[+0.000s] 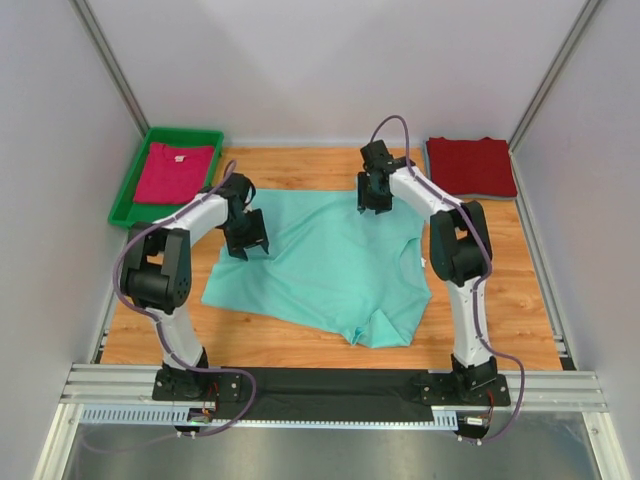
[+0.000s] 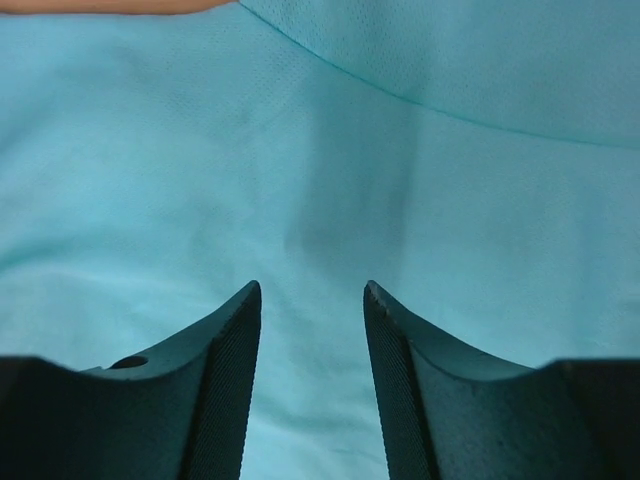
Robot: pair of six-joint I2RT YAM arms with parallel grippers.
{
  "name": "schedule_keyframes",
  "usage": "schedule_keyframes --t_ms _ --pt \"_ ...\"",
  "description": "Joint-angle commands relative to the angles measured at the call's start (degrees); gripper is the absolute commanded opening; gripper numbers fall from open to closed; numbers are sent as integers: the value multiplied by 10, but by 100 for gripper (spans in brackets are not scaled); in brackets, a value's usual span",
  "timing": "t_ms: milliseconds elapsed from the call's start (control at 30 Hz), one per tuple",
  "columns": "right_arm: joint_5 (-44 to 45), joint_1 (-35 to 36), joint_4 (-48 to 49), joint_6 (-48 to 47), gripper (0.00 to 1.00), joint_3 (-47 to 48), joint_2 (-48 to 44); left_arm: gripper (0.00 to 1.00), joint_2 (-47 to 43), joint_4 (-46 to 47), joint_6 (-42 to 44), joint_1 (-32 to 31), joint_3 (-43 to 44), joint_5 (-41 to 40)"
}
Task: Fold and stack the t-shirts
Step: Flatten the tshirt out
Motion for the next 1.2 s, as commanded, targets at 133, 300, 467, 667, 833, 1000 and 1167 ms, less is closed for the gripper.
schedule_keyframes --t_ms 133,300,467,667,833,1000,1167 --pt "7 -3 -62 8 55 -157 -216 69 -164 -44 -7 -25 -53 24" --pt "-20 -6 -18 61 56 -340 -344 69 -262 -2 -52 -50 -180 52" --pt "-3 -6 6 89 58 -427 -378 69 -289 19 -63 -67 -221 46" --pt "39 -6 27 109 60 -480 -367 71 -218 33 -22 -67 -135 34" --pt "43 -6 57 102 60 -471 -303 72 -100 38 31 -62 -33 -20" --pt "65 -5 54 86 60 -414 -237 72 49 45 41 -19 89 -14" --pt "92 -3 40 58 60 -299 -150 72 158 35 18 34 206 22"
